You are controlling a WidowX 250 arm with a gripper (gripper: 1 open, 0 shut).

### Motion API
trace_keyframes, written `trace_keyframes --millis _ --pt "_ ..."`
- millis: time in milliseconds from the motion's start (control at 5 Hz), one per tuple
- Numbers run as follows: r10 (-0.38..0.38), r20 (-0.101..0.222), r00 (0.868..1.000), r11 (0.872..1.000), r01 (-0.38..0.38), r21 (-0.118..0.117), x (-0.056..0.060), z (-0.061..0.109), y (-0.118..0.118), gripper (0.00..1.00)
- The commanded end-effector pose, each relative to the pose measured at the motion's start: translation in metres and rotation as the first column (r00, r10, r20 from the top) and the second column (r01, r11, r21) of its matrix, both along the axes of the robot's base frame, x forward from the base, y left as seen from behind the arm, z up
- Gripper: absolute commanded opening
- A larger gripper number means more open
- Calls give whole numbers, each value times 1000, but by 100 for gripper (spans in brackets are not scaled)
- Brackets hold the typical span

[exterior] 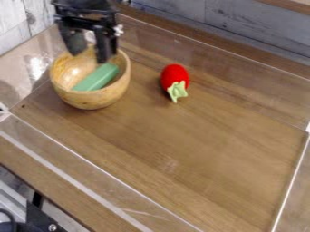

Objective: Remove the green block from the brown bowl and put it on the table

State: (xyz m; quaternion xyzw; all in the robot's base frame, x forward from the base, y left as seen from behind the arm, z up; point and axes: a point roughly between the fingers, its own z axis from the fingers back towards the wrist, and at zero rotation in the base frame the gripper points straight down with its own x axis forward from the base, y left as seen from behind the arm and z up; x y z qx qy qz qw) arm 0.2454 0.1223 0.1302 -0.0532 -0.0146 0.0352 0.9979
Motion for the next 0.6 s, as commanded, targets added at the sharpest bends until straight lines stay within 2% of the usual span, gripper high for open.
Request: trace_keyframes --millis 0,400 --pt "38 41 998 999 -37 -3 2 0 18 100" --pt "58 64 996 998 -56 -33 16 -20 35 100"
